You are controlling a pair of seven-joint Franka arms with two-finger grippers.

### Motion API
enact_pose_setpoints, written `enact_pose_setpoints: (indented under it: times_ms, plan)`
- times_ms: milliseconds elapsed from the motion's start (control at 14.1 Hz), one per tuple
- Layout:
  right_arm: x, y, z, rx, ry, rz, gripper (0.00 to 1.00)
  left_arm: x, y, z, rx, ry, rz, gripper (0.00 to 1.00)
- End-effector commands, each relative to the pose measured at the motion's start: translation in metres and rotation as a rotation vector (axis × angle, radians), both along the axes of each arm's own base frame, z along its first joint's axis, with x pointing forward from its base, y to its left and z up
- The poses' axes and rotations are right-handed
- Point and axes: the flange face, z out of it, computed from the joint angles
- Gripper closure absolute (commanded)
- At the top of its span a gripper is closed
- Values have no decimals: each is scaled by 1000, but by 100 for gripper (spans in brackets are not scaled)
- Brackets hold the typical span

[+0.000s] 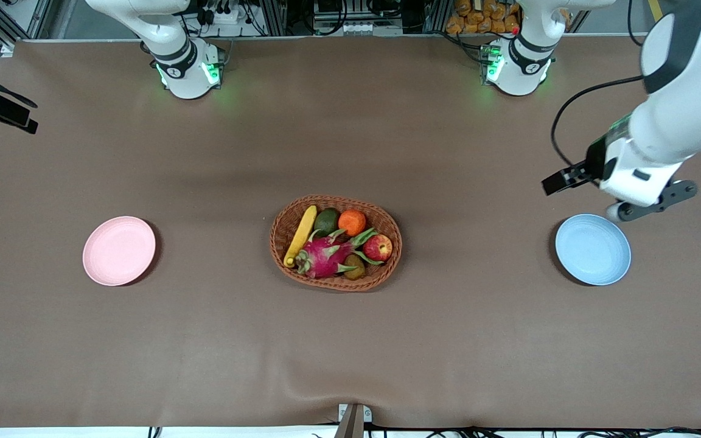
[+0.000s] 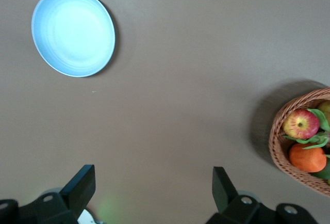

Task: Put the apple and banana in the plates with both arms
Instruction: 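Reach the left gripper to the apple while the right gripper moves out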

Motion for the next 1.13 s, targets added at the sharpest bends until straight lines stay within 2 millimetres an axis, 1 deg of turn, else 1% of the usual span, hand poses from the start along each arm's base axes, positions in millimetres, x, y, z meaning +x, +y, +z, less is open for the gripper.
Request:
enact_pose_setpoints:
  times_ms: [0, 71, 142, 283, 354, 425, 496, 566, 637, 708, 779, 850, 920, 991, 1062]
  plan:
    - [3, 3, 3, -15, 6, 3, 0, 10, -9, -7, -47, -1, 82, 0]
    - [3, 4, 4, -14, 5, 3, 0, 13, -12, -14, -62, 4, 110, 0]
    - [3, 4, 4, -12, 6, 4, 0, 16, -20, -21, -63, 6, 124, 0]
    - [4, 13, 3, -9, 8, 19, 0, 20, -37, -35, -60, 4, 143, 0]
    - [6, 22, 0, -8, 13, 37, 0, 21, -45, -39, -62, 2, 148, 0]
    - [9, 33, -4, -8, 23, 57, 0, 23, -49, -45, -61, 9, 150, 0]
    - [10, 38, -6, -8, 24, 66, 0, 23, -58, -55, -57, 22, 142, 0]
    - [14, 42, -12, -8, 36, 73, 0, 23, -70, -64, -50, 30, 141, 0]
    - [22, 47, -27, -8, 68, 83, 0, 24, -81, -73, -49, 29, 157, 0]
    - [26, 49, -35, -1, 82, 84, 0, 25, -91, -81, -49, 24, 183, 0]
    - [28, 53, -36, -1, 77, 88, 0, 26, -102, -92, -45, 32, 207, 0]
    - [29, 55, -37, -1, 74, 91, 0, 27, -117, -100, -43, 30, 223, 0]
    - [32, 56, -42, -2, 82, 94, 0, 27, -133, -114, -37, 39, 247, 0]
    - [37, 56, -50, -1, 88, 94, 0, 28, -151, -127, -34, 41, 282, 0]
    - [44, 64, -60, 1, 96, 106, 0, 27, -167, -141, -31, 40, 328, 0]
